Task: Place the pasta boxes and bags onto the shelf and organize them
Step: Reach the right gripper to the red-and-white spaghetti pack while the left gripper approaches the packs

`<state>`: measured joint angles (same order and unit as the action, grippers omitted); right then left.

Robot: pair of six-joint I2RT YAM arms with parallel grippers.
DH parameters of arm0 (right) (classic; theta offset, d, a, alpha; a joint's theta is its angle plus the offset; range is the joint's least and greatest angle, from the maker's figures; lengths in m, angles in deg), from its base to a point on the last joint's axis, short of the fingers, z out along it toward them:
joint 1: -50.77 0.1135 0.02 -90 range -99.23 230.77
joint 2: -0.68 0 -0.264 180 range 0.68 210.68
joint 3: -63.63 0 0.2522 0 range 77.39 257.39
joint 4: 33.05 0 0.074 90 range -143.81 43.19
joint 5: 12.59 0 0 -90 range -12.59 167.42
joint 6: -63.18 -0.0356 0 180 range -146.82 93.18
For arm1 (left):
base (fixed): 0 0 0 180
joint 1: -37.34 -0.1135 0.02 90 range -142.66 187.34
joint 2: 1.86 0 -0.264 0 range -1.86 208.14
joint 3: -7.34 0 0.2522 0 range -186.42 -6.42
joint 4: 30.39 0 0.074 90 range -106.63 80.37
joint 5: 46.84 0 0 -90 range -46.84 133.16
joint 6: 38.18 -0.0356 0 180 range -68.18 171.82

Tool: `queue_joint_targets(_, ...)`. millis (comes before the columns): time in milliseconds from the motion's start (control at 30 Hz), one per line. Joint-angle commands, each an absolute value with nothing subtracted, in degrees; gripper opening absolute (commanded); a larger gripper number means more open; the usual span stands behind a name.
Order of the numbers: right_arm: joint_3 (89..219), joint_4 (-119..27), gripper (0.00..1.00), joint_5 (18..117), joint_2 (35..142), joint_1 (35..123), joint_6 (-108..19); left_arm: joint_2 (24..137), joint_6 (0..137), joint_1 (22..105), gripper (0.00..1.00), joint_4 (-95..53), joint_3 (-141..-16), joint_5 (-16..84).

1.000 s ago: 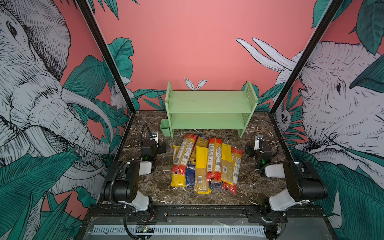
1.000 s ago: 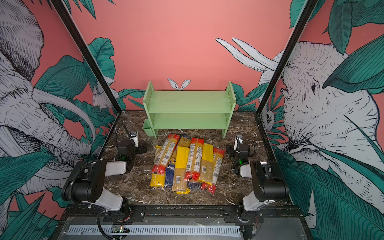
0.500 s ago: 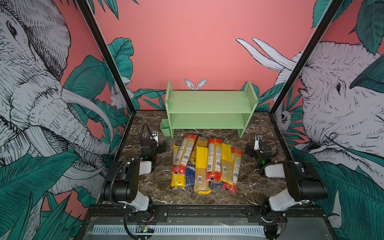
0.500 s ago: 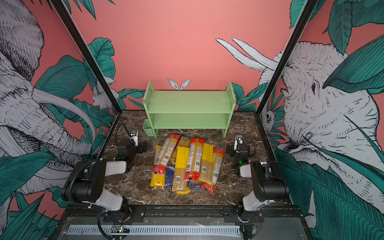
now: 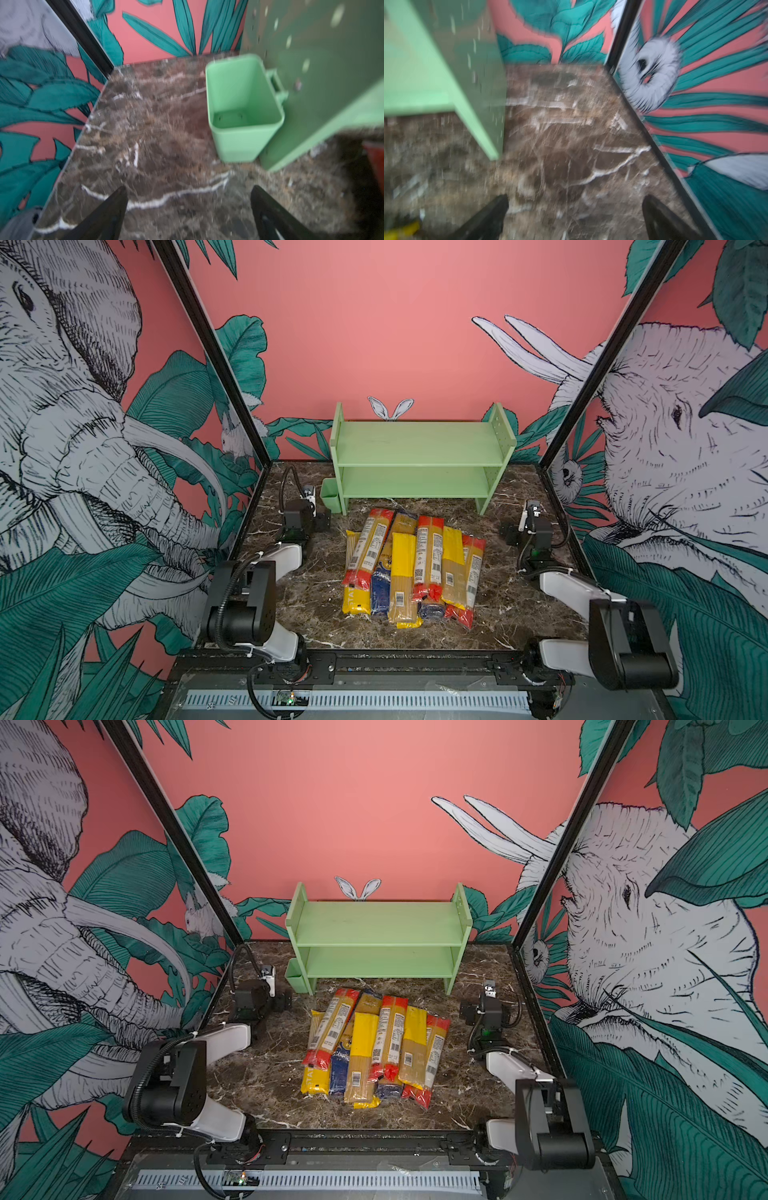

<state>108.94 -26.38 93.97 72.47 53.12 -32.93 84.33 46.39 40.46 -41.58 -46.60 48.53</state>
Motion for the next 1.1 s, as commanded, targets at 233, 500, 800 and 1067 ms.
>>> queue_joint_targets(233, 121.3, -71.9, 0.99, 101.1, 61.7, 57.0, -51.4, 73.2, 50.4, 43.9, 0.93, -21.7, -53.2, 48.7)
queue_joint_targets(500, 124.3, -81.3, 0.97, 88.0, 60.9, 60.2, -56.3, 64.4, 52.1, 52.6, 0.9, -6.9, -58.2, 49.9)
queue_joint_targets(800, 132.8, -90.2, 0.95, 85.6, 68.0, 72.0, -59.4, 51.7, 57.3, 66.5, 0.97, 5.6, -55.5, 51.4)
queue_joint_targets(1067, 142.5, -92.9, 0.96, 81.3, 80.1, 84.0, -62.1, 43.3, 59.0, 70.9, 0.99, 12.5, -53.9, 49.8)
